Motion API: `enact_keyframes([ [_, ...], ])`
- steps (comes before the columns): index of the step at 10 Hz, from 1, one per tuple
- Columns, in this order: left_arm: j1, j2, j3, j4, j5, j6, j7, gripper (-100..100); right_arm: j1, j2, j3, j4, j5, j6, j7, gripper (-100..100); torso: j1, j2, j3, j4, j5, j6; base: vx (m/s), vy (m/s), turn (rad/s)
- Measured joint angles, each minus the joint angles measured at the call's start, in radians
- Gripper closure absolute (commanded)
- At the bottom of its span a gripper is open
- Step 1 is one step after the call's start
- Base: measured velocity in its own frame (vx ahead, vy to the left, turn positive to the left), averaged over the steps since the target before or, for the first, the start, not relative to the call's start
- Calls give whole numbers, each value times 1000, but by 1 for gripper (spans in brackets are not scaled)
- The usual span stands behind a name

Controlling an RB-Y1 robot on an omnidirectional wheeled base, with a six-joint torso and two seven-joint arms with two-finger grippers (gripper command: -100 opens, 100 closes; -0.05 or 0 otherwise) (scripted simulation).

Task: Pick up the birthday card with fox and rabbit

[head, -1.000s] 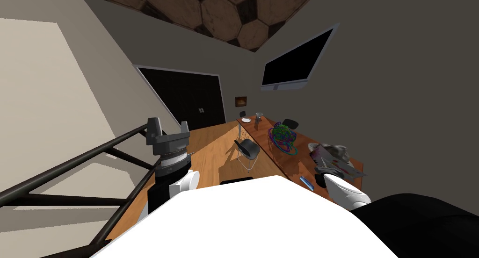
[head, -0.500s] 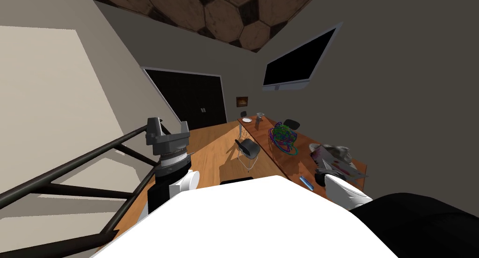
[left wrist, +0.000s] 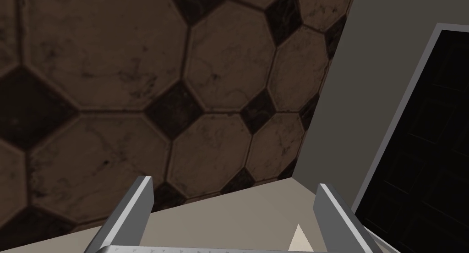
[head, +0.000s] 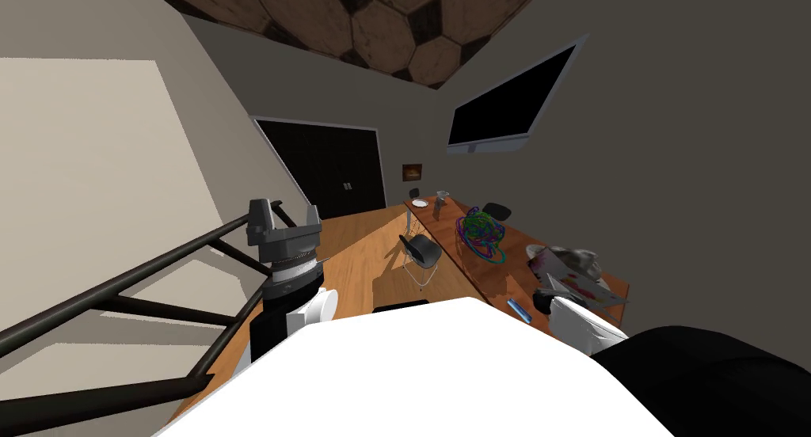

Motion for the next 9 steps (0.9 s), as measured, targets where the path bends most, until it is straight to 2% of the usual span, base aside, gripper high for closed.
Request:
enact_keyframes([
  [2, 0, 0, 0, 0, 0, 0, 0, 0, 7, 1, -1, -11, -58, 5, 56, 100, 0, -3, -1, 0, 0, -1, 5, -1, -2],
  [3, 0, 0, 0, 0, 0, 0, 0, 0, 7, 1, -1, -12, -76, 6, 75, 100, 0, -3, -2, -1, 0, -1, -52, -15, 221],
  [5, 0, 0, 0, 0, 0, 0, 0, 0, 31, 10, -13, -60, -132, 48, 129, 100, -1, 0, 0, 0, 0, -2, -47, -22, 31],
  [6, 0, 0, 0, 0, 0, 0, 0, 0, 38, 10, -16, -78, -161, 55, 157, 100, -1, 0, 0, 0, 0, 0, -14, 0, -32],
  [8, 0, 0, 0, 0, 0, 0, 0, 0, 40, 11, -17, -78, -215, 56, 208, 100, 0, -2, -1, 0, 0, -1, 0, 0, 0],
  [9, 0, 0, 0, 0, 0, 0, 0, 0, 40, 11, -16, -78, -218, 56, 213, 0, 0, -3, -1, 0, 0, -2, 0, 0, 0],
])
